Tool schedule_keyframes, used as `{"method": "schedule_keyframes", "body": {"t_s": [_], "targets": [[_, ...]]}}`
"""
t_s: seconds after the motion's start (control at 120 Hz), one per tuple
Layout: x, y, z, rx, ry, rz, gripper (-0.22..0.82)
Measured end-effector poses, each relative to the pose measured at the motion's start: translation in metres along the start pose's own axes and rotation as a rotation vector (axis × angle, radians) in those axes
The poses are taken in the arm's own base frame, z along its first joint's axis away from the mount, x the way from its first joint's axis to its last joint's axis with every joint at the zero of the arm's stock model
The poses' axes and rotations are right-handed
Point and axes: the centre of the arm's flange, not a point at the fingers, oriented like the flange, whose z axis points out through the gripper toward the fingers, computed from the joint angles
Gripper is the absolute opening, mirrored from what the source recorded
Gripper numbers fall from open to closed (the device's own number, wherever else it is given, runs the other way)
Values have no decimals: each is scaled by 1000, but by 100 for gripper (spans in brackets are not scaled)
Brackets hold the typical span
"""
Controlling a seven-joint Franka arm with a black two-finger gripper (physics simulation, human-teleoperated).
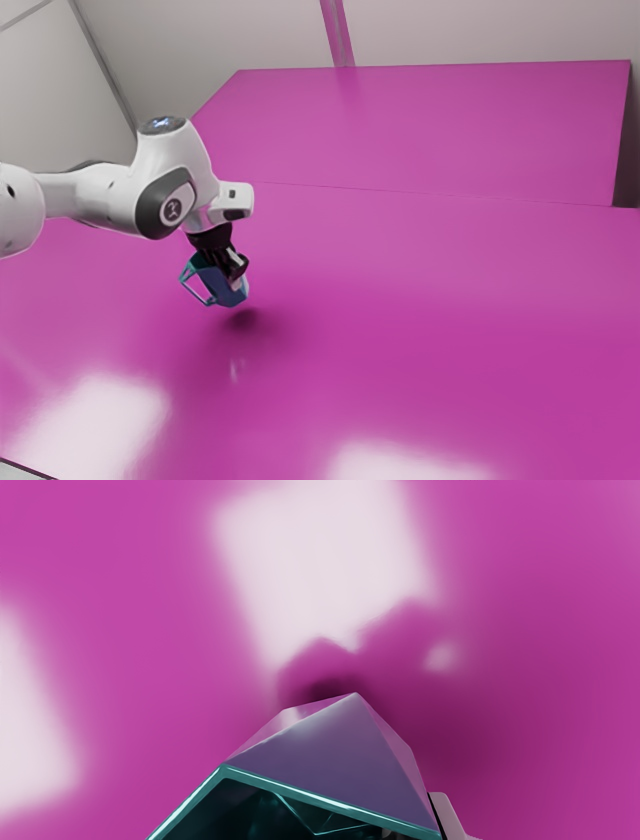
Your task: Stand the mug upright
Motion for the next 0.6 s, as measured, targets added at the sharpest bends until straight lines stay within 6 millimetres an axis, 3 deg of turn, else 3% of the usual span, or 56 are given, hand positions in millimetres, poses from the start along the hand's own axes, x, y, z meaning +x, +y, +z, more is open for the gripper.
{"method": "schedule_keyframes", "body": {"t_s": [0.25, 0.467, 0.6], "targets": [[-4, 4, 27, 6, 14, -64, -17], [-3, 7, 30, 7, 39, -106, -17], [-2, 9, 30, 2, 48, -123, -11]]}}
